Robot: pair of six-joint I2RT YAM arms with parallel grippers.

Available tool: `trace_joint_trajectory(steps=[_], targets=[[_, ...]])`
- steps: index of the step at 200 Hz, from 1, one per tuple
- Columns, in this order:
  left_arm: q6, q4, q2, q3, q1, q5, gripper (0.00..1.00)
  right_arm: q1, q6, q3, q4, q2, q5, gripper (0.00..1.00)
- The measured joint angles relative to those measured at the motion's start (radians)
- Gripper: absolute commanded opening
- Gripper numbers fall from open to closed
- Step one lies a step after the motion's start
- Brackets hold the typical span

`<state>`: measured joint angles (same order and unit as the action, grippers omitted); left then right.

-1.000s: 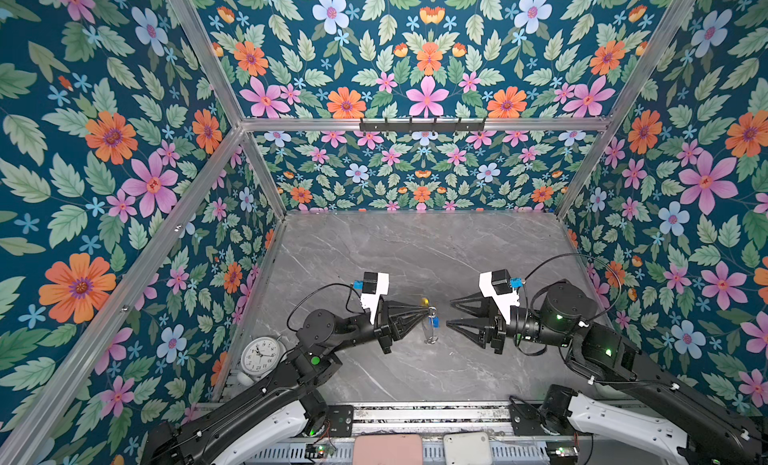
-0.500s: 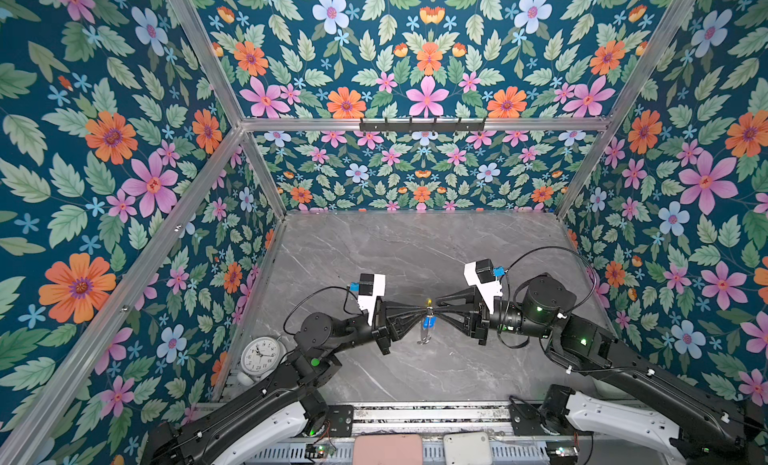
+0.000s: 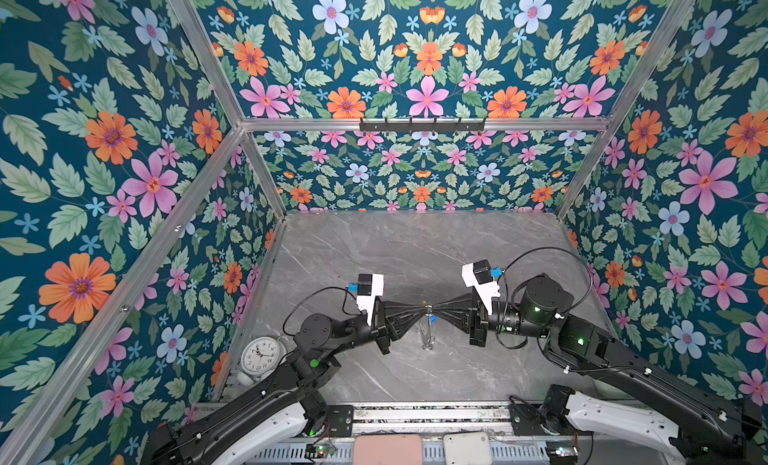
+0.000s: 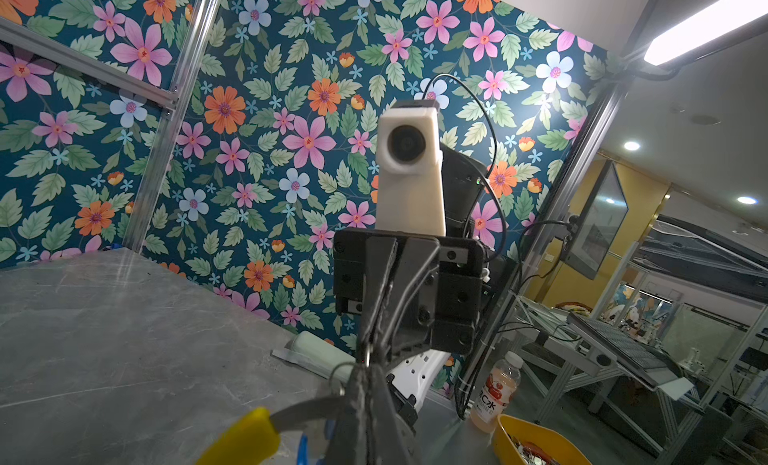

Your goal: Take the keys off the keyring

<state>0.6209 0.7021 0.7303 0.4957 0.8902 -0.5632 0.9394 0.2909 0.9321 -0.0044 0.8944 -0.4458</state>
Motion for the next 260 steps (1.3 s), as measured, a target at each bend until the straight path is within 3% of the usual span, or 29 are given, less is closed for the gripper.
trace_joint_trajectory(steps=[16,40,65,123,172,260], targets=[[0.0,-0.001,0.0,0.0,0.0,0.003,0.0,0.0,-0.001,0.003,-0.008,-0.003,0.0,0.0],[-0.002,-0.02,-0.003,0.003,0.001,0.003,0.27,0.001,-0.008,0.018,-0.045,-0.008,0.002,0.0],[0.002,-0.056,-0.015,0.013,0.0,0.009,0.35,-0.001,-0.023,0.044,-0.097,-0.015,0.016,0.0],[-0.008,-0.21,0.005,0.103,0.0,-0.046,0.36,-0.016,-0.127,0.152,-0.313,0.024,-0.001,0.0],[-0.047,-0.365,0.034,0.173,0.0,-0.098,0.3,-0.024,-0.198,0.224,-0.443,0.055,-0.045,0.0],[-0.055,-0.426,0.072,0.202,0.0,-0.172,0.18,-0.03,-0.263,0.297,-0.559,0.106,-0.06,0.0]])
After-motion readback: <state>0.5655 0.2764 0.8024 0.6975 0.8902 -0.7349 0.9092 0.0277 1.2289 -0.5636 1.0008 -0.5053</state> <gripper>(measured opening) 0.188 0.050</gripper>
